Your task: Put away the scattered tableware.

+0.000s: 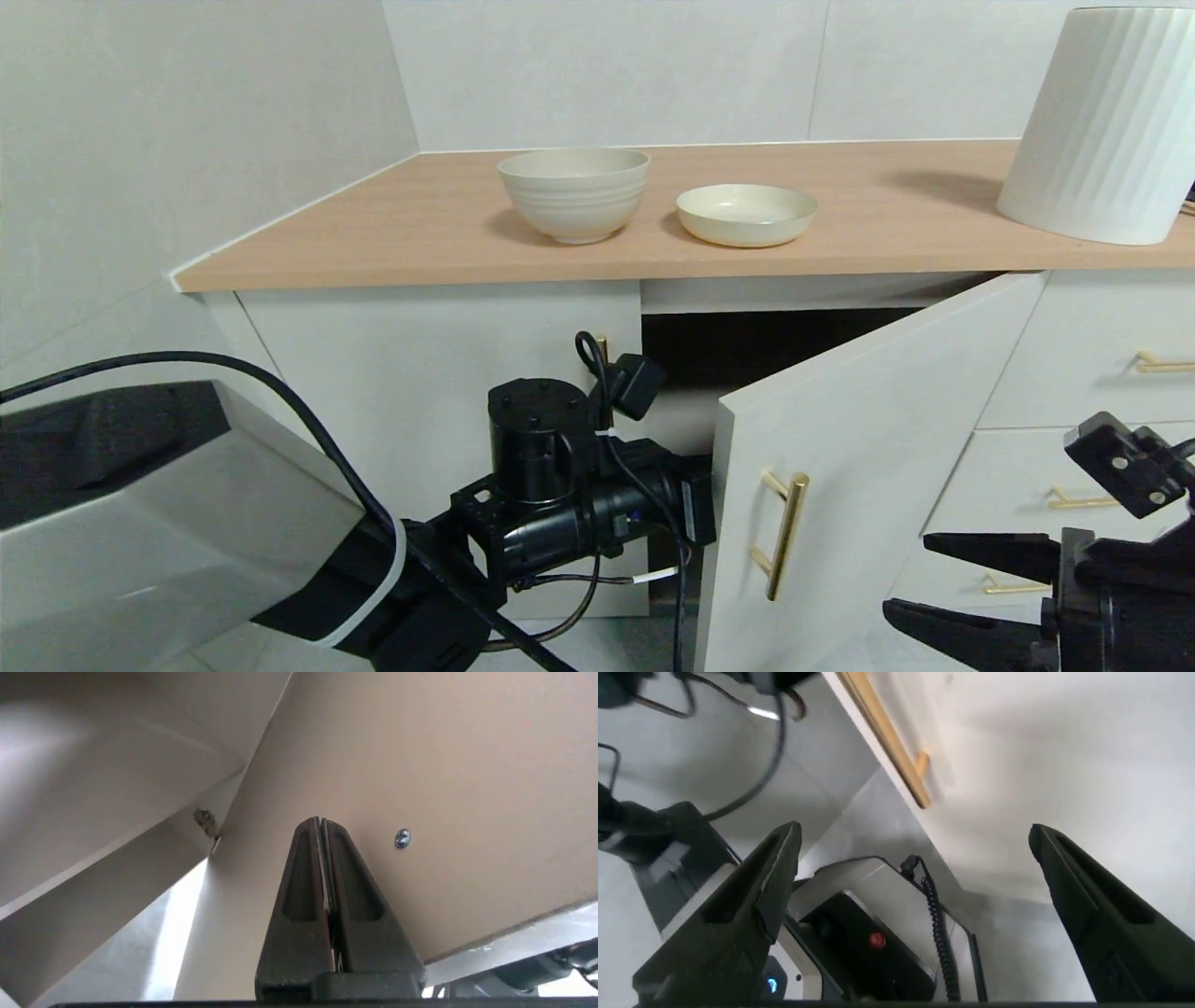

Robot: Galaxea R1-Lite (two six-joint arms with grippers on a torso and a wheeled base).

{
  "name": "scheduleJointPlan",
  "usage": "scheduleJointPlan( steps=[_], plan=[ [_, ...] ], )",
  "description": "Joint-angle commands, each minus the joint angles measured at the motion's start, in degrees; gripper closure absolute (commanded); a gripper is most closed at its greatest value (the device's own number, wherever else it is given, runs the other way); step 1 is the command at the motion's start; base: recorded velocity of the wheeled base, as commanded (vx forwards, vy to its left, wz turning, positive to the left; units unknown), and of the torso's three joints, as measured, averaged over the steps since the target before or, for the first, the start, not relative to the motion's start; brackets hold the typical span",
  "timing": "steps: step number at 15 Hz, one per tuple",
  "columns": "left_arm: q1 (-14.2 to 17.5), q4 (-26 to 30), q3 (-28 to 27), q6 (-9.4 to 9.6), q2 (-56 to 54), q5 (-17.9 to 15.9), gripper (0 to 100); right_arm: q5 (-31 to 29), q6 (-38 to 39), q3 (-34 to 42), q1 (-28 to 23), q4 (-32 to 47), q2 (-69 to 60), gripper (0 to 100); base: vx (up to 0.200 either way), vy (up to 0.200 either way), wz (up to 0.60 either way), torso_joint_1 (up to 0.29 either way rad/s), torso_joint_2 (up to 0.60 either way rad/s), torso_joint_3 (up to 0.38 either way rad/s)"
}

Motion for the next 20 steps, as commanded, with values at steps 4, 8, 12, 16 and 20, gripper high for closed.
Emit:
scheduleJointPlan(
  steps=[4,8,12,16,20],
  plan=[
    [-0.9,-0.2,-0.7,-0.03,0.1,0.1,100,0.4,0.0,0.2,0.1,0.0,-2.2,0,-0.200,0.000,0.00,0.006,0.00,0.007],
    [-1.0,-0.1,-2.8,-0.12,1.7,0.3,100,0.4,-0.2,0.2,0.2,-0.1,-2.6,0,0.000,0.000,0.00,0.000,0.00,0.000],
    [-1.0,4.6,-7.1,-0.03,2.4,0.4,100,0.4,-0.2,0.2,0.2,-0.1,-2.7,0,0.000,0.000,0.00,0.000,0.00,0.000],
    [-1.0,7.7,-10.6,-0.03,2.8,0.4,100,0.4,-0.2,0.2,0.2,-0.1,-3.5,0,-0.150,0.000,0.00,0.002,0.00,0.002],
    [-1.1,7.7,-12.2,-0.03,4.6,0.5,100,0.6,-0.2,0.0,0.3,-0.1,-4.7,0,0.000,0.000,0.00,0.000,0.00,0.000]
  ],
)
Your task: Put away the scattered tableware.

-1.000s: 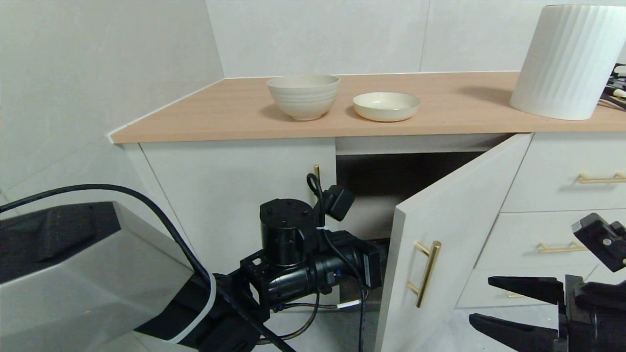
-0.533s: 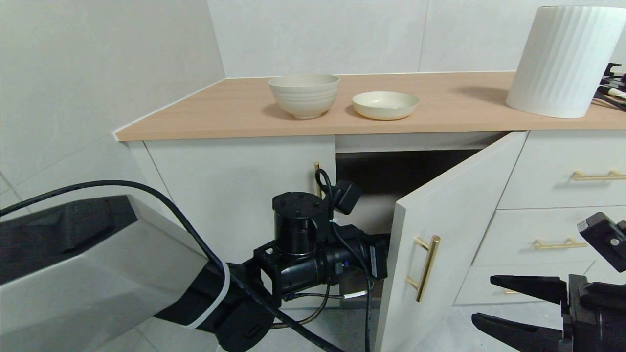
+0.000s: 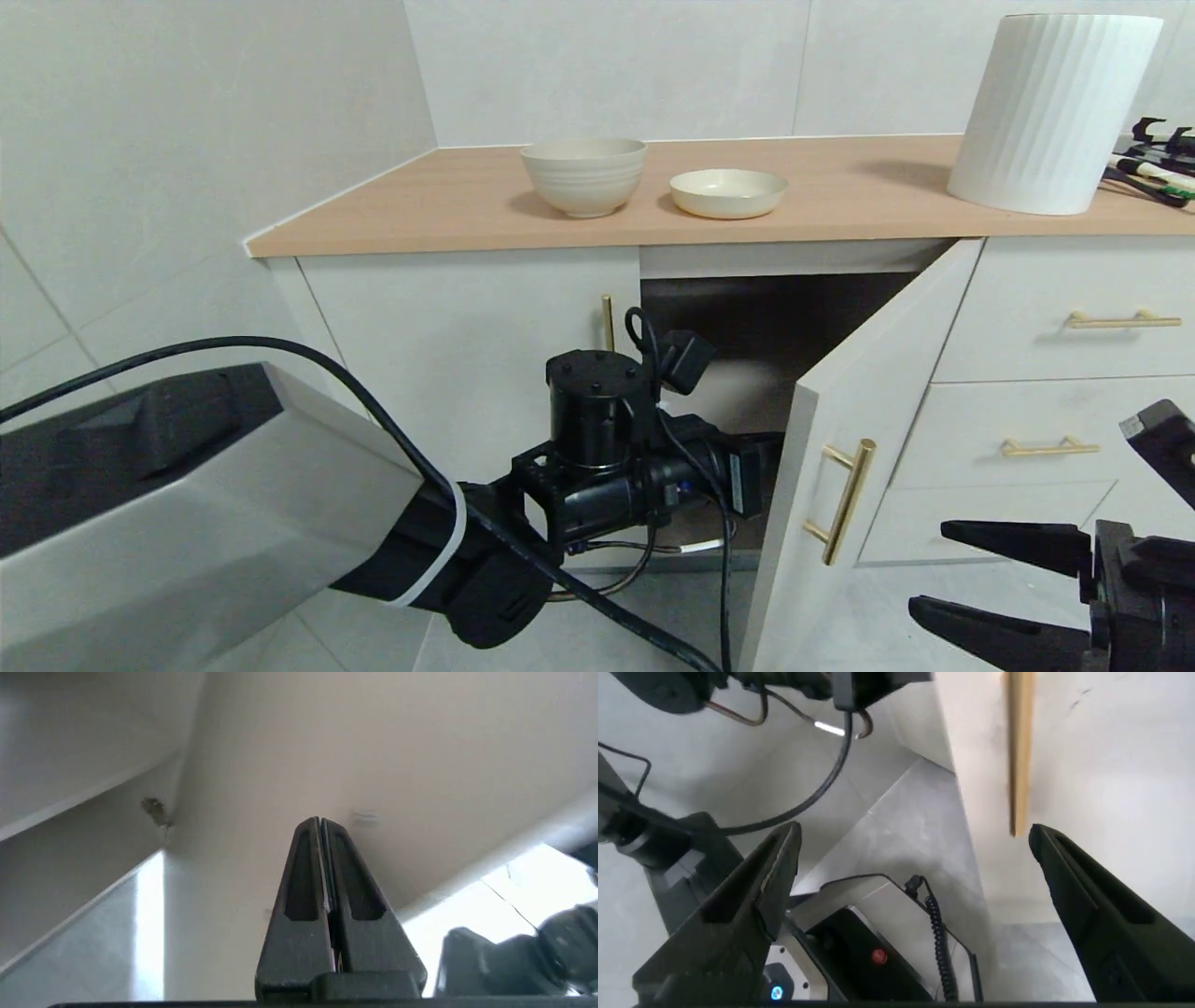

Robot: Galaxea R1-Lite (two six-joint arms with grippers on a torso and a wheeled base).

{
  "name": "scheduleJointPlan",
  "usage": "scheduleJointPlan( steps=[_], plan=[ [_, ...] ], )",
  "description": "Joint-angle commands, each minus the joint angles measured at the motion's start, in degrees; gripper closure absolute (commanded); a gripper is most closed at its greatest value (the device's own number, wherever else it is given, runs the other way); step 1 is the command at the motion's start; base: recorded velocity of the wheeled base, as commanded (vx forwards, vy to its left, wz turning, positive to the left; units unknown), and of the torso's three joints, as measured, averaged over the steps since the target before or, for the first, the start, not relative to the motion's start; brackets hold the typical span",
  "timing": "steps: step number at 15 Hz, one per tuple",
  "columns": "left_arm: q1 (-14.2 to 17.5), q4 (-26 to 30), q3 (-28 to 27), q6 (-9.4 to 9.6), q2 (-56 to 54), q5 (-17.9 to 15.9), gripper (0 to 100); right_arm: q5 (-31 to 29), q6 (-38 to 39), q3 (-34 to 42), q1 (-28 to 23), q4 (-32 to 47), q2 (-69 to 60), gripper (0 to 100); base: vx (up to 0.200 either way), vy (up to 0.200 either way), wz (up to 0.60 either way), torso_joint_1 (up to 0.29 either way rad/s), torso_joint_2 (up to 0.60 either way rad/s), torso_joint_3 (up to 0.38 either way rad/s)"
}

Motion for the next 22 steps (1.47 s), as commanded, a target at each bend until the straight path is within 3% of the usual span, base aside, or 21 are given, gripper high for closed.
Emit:
scheduleJointPlan(
  steps=[1,5,6,9,10,13,14,15,16,18,20,22],
  plan=[
    [-0.5,-0.1,-0.5,-0.01,1.1,0.4,100,0.8,0.1,-0.1,1.0,0.1,-0.9,0,0.000,0.000,0.00,0.000,0.00,0.000],
    [-1.8,1.9,-2.8,-0.01,1.5,2.4,100,1.1,1.0,-2.0,3.9,0.1,-3.1,0,0.000,0.000,0.00,0.000,0.00,0.000],
    [-2.8,3.7,-4.4,0.08,1.5,4.5,100,1.8,3.1,-3.2,5.9,0.1,-5.1,0,0.000,0.000,0.00,0.000,0.00,0.000],
    [-5.5,5.4,-5.7,0.17,1.5,6.7,100,5.8,5.4,-6.0,7.6,2.8,-9.0,0,0.000,0.000,0.00,0.000,0.00,0.000],
    [-9.6,5.9,-5.8,0.17,0.6,7.5,100,9.9,5.4,-8.4,7.6,6.5,-12.0,0,0.000,0.000,0.00,0.000,0.00,0.000],
    [-21.7,7.8,-5.1,0.17,-5.8,5.3,100,20.2,5.4,-13.1,7.5,15.4,-18.0,0,0.000,0.000,0.00,0.000,0.00,0.000],
    [-22.1,8.0,-4.2,0.25,-6.9,4.9,100,20.5,5.4,-13.4,7.5,16.7,-18.7,0,0.000,0.000,0.00,0.000,0.00,0.000],
    [-22.1,7.8,-3.3,0.25,-7.5,4.9,100,20.5,5.4,-13.6,7.5,17.0,-19.0,0,0.000,0.000,0.00,0.000,0.00,0.000],
    [-17.1,7.3,-1.6,0.34,-7.9,5.0,100,20.3,5.4,-13.7,7.3,17.0,-18.7,0,0.000,0.000,0.00,0.000,0.00,0.000],
    [-10.4,6.9,0.4,0.34,-9.0,5.6,100,18.6,5.4,-13.7,7.1,16.9,-17.0,0,0.000,0.000,0.00,0.000,0.00,0.000],
    [-6.4,6.9,2.9,0.34,-11.5,5.9,100,15.5,5.4,-14.1,7.0,16.9,-15.3,0,0.000,0.000,0.00,0.000,0.00,0.000],
    [-1.0,6.9,9.8,0.34,-18.6,7.8,100,10.3,5.4,-14.8,7.0,17.0,-12.3,0,0.000,0.000,0.00,0.000,0.00,0.000]
  ],
)
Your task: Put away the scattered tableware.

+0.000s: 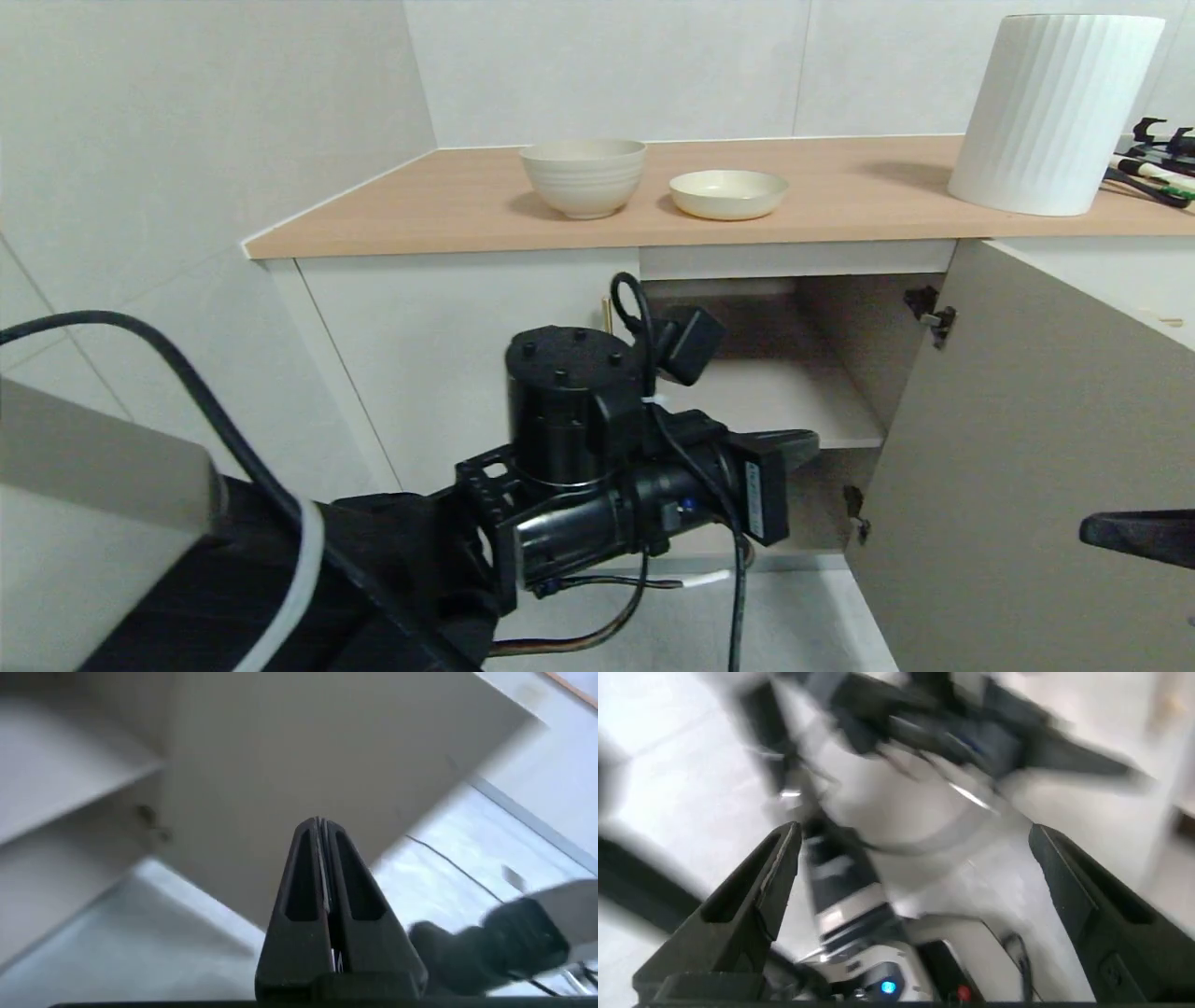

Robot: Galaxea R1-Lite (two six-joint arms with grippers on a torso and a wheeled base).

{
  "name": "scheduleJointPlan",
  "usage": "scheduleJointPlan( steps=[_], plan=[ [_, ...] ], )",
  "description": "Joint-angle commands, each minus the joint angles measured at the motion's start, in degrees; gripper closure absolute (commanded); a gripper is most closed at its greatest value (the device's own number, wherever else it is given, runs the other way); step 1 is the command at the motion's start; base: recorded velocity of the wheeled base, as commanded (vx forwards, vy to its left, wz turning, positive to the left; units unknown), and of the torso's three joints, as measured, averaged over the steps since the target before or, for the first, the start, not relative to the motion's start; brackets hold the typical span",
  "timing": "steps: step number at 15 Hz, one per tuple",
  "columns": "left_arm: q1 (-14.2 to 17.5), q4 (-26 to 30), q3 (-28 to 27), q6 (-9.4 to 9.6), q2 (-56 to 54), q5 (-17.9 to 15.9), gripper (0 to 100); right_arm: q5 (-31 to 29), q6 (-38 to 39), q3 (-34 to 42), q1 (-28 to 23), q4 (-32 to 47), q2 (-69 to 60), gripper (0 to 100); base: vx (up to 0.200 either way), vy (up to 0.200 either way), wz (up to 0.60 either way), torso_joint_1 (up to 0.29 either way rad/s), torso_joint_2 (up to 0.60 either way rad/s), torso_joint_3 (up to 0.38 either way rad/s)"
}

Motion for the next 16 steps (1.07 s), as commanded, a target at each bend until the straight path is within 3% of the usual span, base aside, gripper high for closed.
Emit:
scheduleJointPlan(
  steps=[1,4,7,8,11,12,13,16],
  plan=[
    [5.7,0.0,7.5,0.05,-9.3,2.3,100,-1.2,0.0,-0.9,0.0,-0.1,3.7,0,0.000,0.000,0.00,0.000,0.00,0.000],
    [12.1,0.3,16.8,4.01,-19.6,4.5,100,-1.8,-0.1,-6.1,-0.4,0.2,10.0,0,0.000,0.000,0.00,0.000,0.00,0.000],
    [17.9,3.4,21.6,4.27,-27.2,4.5,100,-2.1,-0.5,-13.7,-1.9,0.9,20.3,0,0.000,0.000,0.00,0.000,0.00,0.000],
    [19.8,6.3,21.4,4.27,-29.2,4.5,0,-3.6,-0.5,-15.8,-2.0,0.9,23.9,0,0.000,0.000,0.00,0.000,0.00,0.000],
    [26.2,11.7,18.8,6.29,-32.2,4.5,0,-15.9,-1.0,-17.4,-1.5,0.1,31.7,0,0.000,0.000,0.00,0.000,0.00,0.000],
    [30.8,13.8,17.2,9.19,-32.3,4.6,0,-20.1,-1.1,-19.3,-1.5,-0.3,33.3,0,0.000,0.000,0.00,0.000,0.00,0.000],
    [33.7,14.9,16.4,10.69,-33.1,4.8,0,-21.4,-1.1,-19.7,-1.6,-0.3,33.0,0,0.000,0.000,0.00,0.000,0.00,0.000],
    [35.1,16.9,14.2,10.78,-35.3,4.7,0,-23.8,-0.8,-19.1,-1.9,0.2,31.3,0,0.000,0.000,0.00,0.000,0.00,0.000]
  ],
)
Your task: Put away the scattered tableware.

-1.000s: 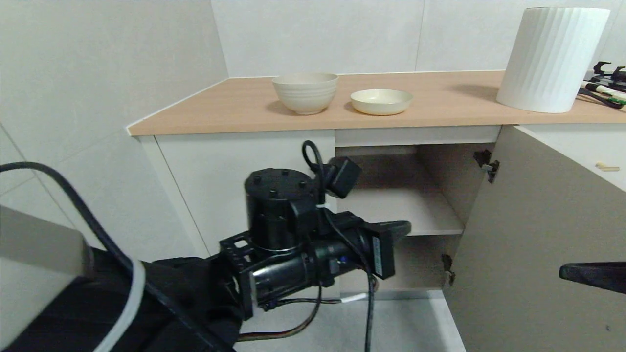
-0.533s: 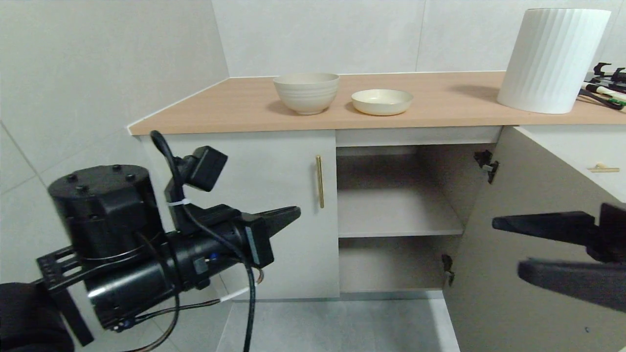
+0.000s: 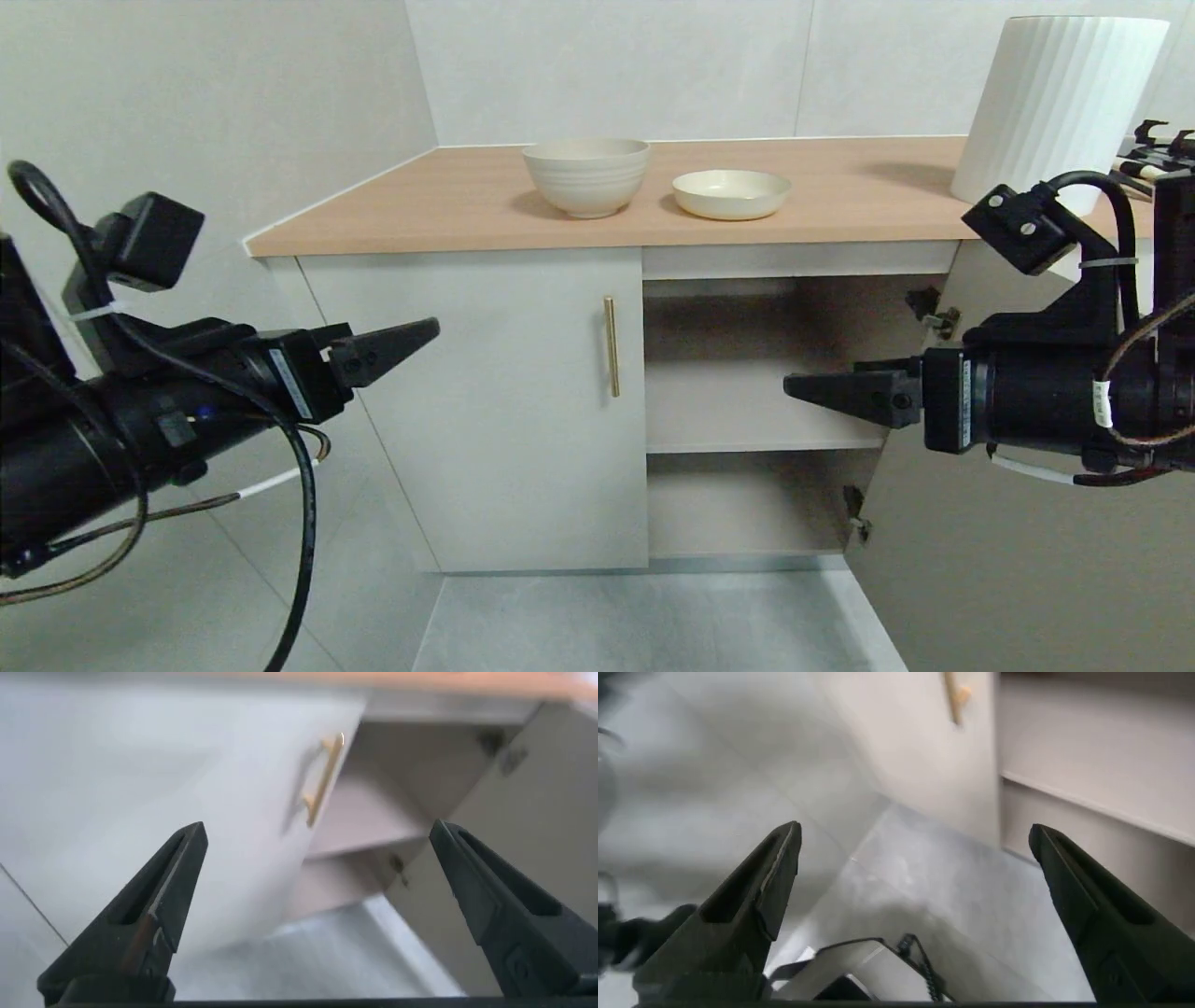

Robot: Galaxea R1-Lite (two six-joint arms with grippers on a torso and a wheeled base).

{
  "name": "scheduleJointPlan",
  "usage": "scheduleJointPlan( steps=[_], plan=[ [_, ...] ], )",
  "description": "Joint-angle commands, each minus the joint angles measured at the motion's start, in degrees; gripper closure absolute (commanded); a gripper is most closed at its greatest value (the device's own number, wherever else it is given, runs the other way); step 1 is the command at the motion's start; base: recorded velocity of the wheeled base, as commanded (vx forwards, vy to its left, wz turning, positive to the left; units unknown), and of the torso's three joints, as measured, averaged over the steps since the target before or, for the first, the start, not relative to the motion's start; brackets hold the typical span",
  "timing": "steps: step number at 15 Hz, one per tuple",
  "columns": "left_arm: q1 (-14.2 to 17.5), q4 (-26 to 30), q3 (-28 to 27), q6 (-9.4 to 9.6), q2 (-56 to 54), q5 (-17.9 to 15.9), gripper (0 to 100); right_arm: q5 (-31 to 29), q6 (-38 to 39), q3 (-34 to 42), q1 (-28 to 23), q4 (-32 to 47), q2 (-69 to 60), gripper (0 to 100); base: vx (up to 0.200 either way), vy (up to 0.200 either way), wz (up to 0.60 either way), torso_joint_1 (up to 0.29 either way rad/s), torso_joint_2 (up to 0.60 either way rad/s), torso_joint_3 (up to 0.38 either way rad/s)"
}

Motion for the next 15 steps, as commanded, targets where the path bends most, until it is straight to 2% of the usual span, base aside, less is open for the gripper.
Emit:
scheduleJointPlan(
  steps=[1,6,15],
  plan=[
    [0.9,0.3,-0.5,0.05,-2.7,-0.1,0,-1.5,0.0,1.4,0.2,0.2,-0.5,0,0.000,0.000,0.00,0.000,0.00,0.000],
    [0.9,0.3,-0.3,0.05,-4.2,-0.3,0,-2.2,-0.1,2.9,0.4,0.2,-4.9,0,0.000,0.000,0.00,0.000,0.00,0.000],
    [0.9,0.2,-0.3,-0.04,-4.0,-0.3,0,-2.0,-0.1,3.2,1.3,2.6,-6.0,0,0.200,0.000,0.00,0.002,0.00,0.003]
  ],
)
